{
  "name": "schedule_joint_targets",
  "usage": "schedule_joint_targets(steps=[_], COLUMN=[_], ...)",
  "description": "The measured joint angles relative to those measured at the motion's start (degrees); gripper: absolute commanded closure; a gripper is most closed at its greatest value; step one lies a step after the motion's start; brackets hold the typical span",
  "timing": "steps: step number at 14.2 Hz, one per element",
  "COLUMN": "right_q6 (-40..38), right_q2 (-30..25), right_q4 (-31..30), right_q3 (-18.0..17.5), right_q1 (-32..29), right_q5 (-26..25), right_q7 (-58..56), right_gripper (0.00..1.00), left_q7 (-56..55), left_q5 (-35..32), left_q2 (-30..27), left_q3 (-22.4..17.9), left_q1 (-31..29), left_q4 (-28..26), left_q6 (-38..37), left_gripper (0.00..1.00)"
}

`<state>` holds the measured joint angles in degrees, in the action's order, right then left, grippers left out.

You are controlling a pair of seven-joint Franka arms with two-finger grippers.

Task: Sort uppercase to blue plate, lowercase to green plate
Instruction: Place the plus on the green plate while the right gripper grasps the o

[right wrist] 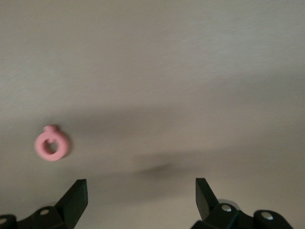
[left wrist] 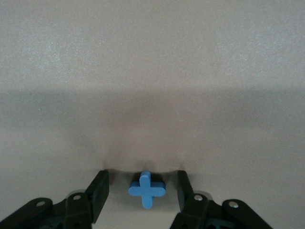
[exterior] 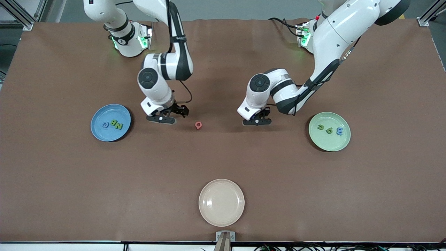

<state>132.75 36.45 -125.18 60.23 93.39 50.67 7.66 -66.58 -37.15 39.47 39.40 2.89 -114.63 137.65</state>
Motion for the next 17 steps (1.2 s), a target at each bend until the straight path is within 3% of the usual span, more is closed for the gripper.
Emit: schedule_joint_targets(steps=[7, 13, 17], right_q6=[2.2, 8.3, 8.6], right_q2=[0.7, 1.8, 3.0], right_q4=[8.4, 9.2, 10.7], right_q3=[-7.8, -14.7, -15.8], right_q1=[-6.5, -11.2, -11.6], right_q5=[0.0, 0.0, 0.0], right_q7=[3.0, 3.6, 7.8], right_gripper=[0.01, 0.03, 0.07], left_q7=[0.0, 0.3, 7.2], left_q5=[0.0, -0.2, -0.7], left_q2=[0.0, -0.3, -2.2], left_q3=[0.3, 0.4, 5.6], left_q1=[0.1, -1.2, -10.4], left_q4=[0.2, 0.1, -2.0], left_q6=[0.3, 0.2, -0.4], left_gripper=[0.86, 0.90, 0.90])
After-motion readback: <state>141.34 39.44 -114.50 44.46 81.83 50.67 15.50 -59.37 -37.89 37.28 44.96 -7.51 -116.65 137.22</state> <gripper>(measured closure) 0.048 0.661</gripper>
